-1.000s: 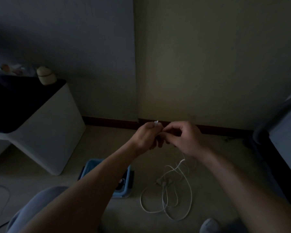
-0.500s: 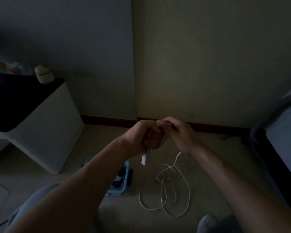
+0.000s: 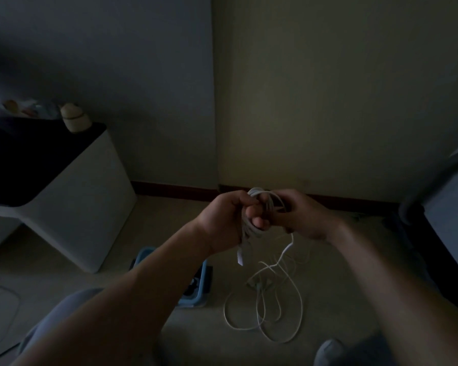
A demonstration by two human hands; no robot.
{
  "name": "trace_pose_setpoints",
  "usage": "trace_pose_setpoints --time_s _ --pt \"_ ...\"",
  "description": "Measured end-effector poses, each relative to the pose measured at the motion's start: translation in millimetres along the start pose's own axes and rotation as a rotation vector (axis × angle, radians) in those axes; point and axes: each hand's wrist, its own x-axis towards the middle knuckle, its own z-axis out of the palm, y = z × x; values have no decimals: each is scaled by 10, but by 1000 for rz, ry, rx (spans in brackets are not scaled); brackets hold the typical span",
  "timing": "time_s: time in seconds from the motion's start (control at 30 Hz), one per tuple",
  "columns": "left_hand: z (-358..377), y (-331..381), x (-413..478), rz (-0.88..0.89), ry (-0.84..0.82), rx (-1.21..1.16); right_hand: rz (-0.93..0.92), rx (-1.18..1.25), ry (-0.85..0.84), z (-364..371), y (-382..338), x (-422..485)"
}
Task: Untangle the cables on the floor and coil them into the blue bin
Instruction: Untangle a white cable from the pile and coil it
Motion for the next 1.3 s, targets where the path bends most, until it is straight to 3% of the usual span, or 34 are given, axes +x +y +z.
trace_pose_setpoints --time_s 0.23,0.53,0.67,0.77,0.87,1.0,1.17,1.3 --pt "13 20 59 -22 9 95 -18 -109 114 -45 89 -20" --pt "34 110 30 -116 64 481 26 494 239 -186 97 -44" --pt "41 102 24 -191 19 627 12 566 256 -109 44 -39" --pt "50 137 18 -124 5 511 15 457 311 -53 58 8" --pt "55 157 56 -57 95 353 44 450 325 16 69 53" --pt "-7 170 67 7 212 381 71 455 411 38 62 68" --pt "30 179 38 -41 119 311 92 302 386 41 68 56" --pt "2 193 37 36 58 78 134 359 312 120 88 38"
